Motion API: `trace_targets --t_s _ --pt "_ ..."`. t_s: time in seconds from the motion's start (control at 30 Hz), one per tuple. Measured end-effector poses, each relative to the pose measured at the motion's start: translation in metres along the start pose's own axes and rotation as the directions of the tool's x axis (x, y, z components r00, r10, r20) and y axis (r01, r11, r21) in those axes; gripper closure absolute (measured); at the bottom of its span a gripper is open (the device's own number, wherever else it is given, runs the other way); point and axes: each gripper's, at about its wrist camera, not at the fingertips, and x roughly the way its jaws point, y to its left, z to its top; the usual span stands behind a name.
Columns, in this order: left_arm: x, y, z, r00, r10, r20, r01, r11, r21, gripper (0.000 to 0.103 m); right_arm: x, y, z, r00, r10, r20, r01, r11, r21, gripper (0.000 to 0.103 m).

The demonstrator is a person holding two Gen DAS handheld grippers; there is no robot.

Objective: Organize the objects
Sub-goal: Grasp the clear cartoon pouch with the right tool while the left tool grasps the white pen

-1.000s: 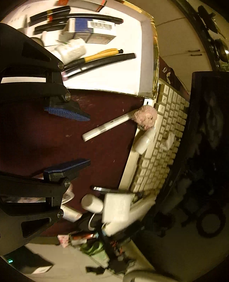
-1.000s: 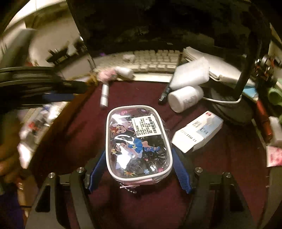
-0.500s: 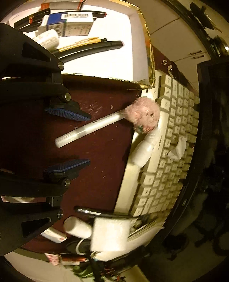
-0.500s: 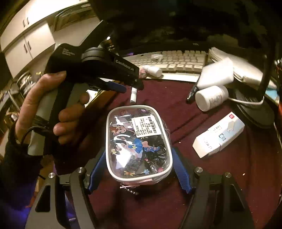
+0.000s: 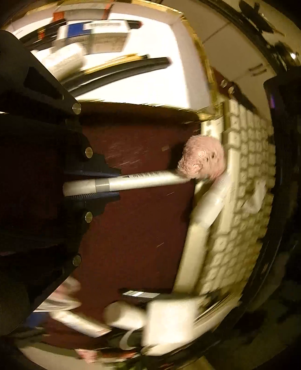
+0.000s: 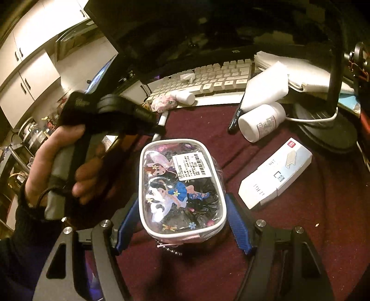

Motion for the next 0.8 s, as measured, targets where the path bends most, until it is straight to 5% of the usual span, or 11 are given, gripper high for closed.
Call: trace_targets --t_s 0.23,0.57,0.8 --pt "-0.025 -0.009 -0.064 0.994 -0.103 -0.042 0.104 0.994 0.045 0.091 -0.001 -0.004 0.001 1.000 -0.015 0.006 0.015 1.000 0.020 0.031" --pt "-0.025 -0.010 -0.051 0.993 -0.119 -0.004 0.119 0.992 0.051 0.089 0.003 0.000 0.002 0.999 -0.047 0.006 0.047 0.999 -0.001 0.030" --pt "-0.041 -0.014 -0.074 0.987 -0.147 0.057 0.143 0.987 0.075 0.091 0.003 0.002 0.000 0.998 -0.059 0.007 0.059 0.998 -0.007 0.030"
